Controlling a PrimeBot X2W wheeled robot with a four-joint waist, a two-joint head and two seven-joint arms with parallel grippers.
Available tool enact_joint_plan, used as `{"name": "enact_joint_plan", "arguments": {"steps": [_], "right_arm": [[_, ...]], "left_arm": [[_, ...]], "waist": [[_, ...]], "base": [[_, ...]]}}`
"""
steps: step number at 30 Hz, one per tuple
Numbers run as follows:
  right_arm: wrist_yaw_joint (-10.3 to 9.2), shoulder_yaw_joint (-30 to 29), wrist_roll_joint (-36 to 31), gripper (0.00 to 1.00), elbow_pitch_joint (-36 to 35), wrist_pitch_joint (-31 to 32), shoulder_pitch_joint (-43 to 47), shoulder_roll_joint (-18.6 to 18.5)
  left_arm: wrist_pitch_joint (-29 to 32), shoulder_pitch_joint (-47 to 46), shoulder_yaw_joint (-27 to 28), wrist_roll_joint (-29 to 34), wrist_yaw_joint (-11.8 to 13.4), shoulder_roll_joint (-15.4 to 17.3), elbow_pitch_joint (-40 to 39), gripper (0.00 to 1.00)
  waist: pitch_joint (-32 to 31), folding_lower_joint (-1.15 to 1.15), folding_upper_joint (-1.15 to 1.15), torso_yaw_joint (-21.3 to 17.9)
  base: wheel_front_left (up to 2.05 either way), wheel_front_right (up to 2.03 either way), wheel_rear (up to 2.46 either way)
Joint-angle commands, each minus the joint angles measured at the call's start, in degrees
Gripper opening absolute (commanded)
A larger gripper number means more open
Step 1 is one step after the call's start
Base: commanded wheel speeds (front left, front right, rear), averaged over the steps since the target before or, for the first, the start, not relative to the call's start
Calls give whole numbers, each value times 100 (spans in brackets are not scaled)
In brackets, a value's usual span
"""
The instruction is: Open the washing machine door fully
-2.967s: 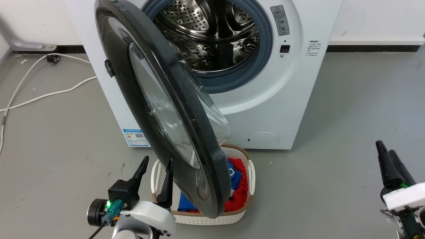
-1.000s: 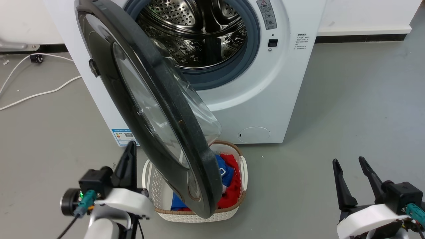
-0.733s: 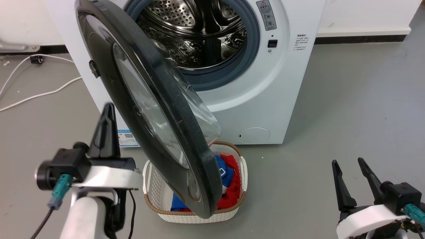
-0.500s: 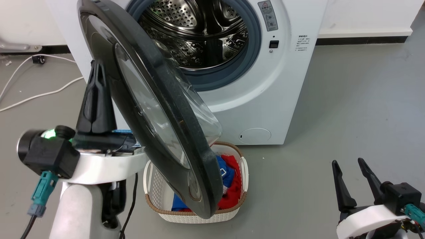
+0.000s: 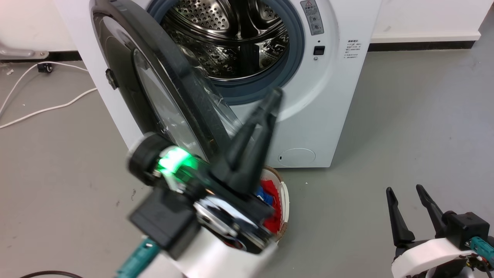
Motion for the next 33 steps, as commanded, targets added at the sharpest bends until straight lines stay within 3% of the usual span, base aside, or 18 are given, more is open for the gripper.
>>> {"name": "enact_joint_plan", "arguments": {"steps": [1, 6, 14, 19, 33], "right_arm": [[-1, -12, -10, 100, -6, -6, -20, -15], [-1, -39, -18, 100, -13, 13, 48, -4], [-1, -25, -16, 100, 0, 44, 29, 18], [-1, -12, -46, 100, 43, 104, -10, 38], [-1, 6, 25, 100, 169, 89, -109, 89]], "left_arm": [[114, 120, -193, -81, -60, -28, -39, 0], [597, 490, -856, -431, -147, -13, 122, 0], [1335, 1135, -1383, -776, -87, 168, 871, 0], [1483, 1216, -1297, -727, 98, 265, 1488, 0], [781, 1034, -671, -791, 635, 123, 2724, 0]], "waist": [[-9, 0, 0, 8], [-3, 0, 0, 42], [16, 0, 0, 45], [72, 0, 0, 58], [168, 0, 0, 8]], "base": [[0, 0, 0], [0, 0, 0], [0, 0, 0], [0, 0, 0], [0, 0, 0]]}}
